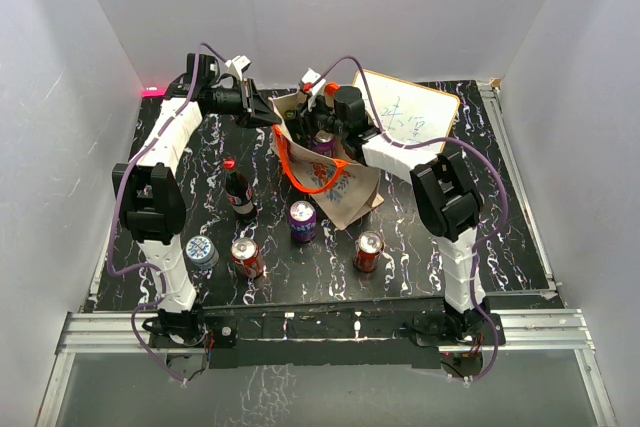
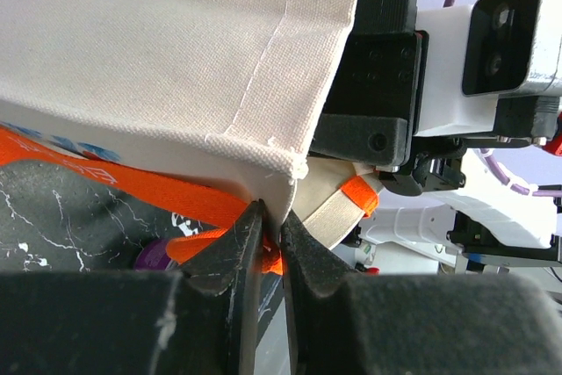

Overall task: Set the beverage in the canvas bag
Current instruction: Place the drink in the canvas bag.

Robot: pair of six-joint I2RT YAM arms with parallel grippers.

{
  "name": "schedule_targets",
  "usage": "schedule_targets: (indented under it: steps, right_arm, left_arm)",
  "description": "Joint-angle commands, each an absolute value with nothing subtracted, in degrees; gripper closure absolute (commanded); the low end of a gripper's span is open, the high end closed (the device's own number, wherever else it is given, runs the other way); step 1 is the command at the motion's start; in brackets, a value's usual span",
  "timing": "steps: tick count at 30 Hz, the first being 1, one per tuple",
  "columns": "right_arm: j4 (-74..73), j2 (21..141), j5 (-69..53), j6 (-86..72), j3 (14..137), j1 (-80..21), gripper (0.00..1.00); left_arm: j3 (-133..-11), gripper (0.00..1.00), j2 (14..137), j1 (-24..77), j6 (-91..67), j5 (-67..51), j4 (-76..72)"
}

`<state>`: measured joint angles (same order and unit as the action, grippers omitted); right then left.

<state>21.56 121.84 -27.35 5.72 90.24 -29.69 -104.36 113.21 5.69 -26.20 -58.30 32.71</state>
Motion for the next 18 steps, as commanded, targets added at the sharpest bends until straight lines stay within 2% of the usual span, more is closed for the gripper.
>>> schedule_targets:
  steps: [1,3,11,18]
  right_arm:
    - [15.58,121.31,-24.91,8.84,88.71,-29.92,0.88]
    - [14.04,121.13,-25.06,9.18,88.96,-29.95,0.84]
    - [6.26,122.14,-26.15,9.34,95.97,-29.95,0.57]
    - [2.37,121.64,-26.84,8.68,100.16,-30.03,0.43]
  left_arm:
    - [-105.63,0.86,113.61,4.83,-27.49,-60.10,31.18]
    - [-105.48,0.84,113.64,4.83,-28.39,-60.12,30.12]
    - [-105.32,0.82,113.62,4.83,-30.50,-60.38,26.86]
    - [-104.94,0.82,113.48,4.84,-30.47,-60.50,26.46]
